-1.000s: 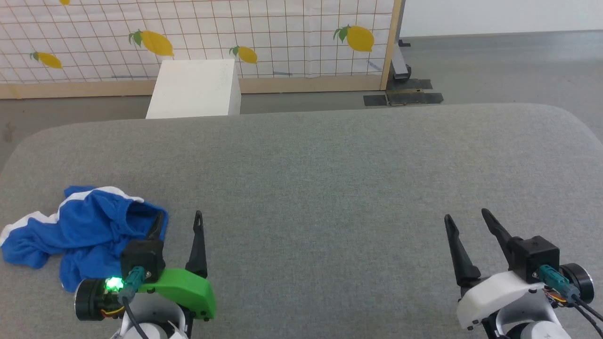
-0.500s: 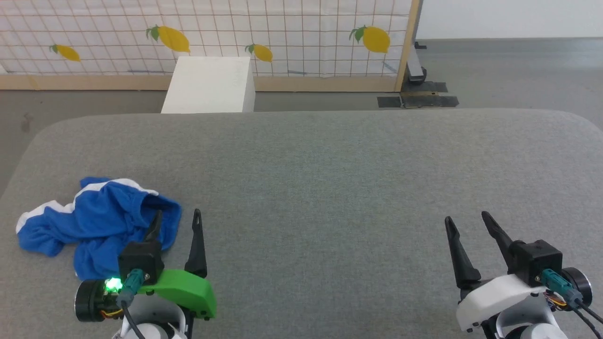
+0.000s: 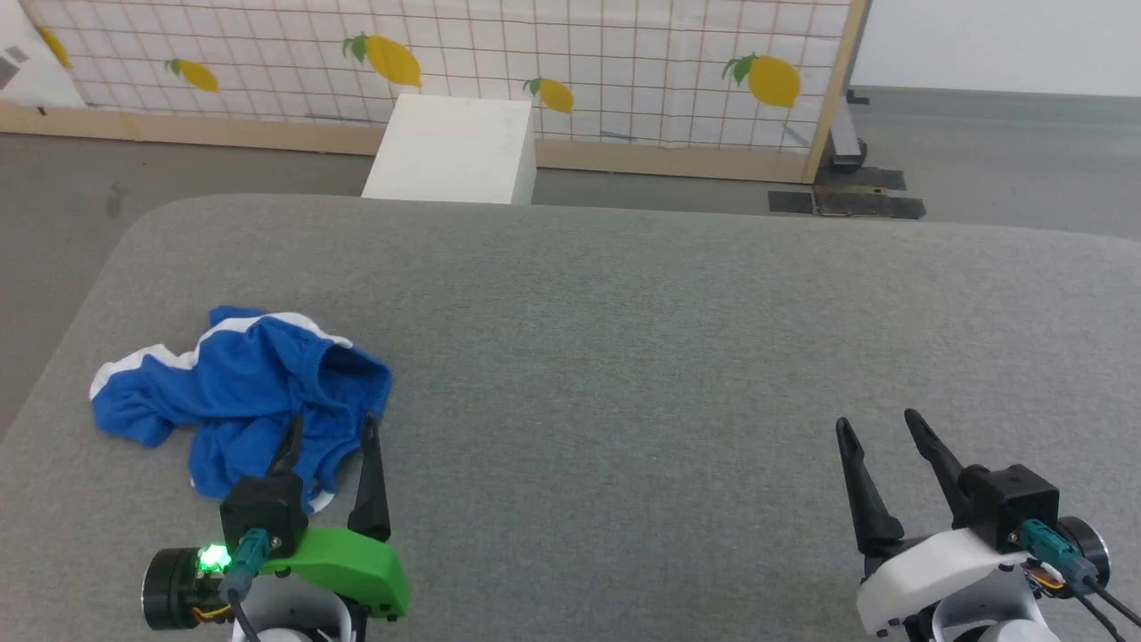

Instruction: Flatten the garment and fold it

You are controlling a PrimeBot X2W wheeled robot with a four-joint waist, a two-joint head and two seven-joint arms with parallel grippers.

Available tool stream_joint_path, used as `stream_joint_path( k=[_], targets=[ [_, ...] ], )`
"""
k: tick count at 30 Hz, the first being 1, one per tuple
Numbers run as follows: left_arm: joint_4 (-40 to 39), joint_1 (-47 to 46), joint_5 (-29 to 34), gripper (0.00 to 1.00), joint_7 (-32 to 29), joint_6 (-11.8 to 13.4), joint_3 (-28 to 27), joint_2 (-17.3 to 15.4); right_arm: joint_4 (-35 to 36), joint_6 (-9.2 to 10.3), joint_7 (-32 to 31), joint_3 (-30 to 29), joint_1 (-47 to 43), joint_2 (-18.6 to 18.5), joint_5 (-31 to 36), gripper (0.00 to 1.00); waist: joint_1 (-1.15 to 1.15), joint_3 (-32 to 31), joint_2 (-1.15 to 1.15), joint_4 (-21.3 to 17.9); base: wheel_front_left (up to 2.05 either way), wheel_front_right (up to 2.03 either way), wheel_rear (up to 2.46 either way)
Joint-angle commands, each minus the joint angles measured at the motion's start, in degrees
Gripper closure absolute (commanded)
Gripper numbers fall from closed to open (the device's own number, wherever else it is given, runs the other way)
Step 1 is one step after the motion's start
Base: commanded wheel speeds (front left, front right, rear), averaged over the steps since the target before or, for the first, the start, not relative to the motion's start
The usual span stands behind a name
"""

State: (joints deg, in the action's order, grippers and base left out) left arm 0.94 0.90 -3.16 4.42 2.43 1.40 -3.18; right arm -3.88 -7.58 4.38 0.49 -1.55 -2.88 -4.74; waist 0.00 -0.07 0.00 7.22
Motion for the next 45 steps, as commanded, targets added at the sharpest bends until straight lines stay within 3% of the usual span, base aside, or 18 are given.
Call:
stream_joint_path(
  k=[1, 45],
  targets=[
    [-0.1, 0.9, -1.1, 0.0, 0.7, 0.4, 0.1, 0.1, -0.5, 0.03, 0.7, 0.4, -0.7, 0.0, -0.9, 0.0, 0.0, -0.1, 0.0, 0.9, 0.0, 0.0, 0.0],
    [-0.2, 4.4, -4.5, 0.0, 5.8, 3.7, -0.1, 0.2, -5.7, 0.06, 5.9, 3.9, -0.9, 0.0, -5.0, 0.0, 0.0, -0.4, 0.0, 10.5, 0.0, 0.0, 0.0]
  ],
)
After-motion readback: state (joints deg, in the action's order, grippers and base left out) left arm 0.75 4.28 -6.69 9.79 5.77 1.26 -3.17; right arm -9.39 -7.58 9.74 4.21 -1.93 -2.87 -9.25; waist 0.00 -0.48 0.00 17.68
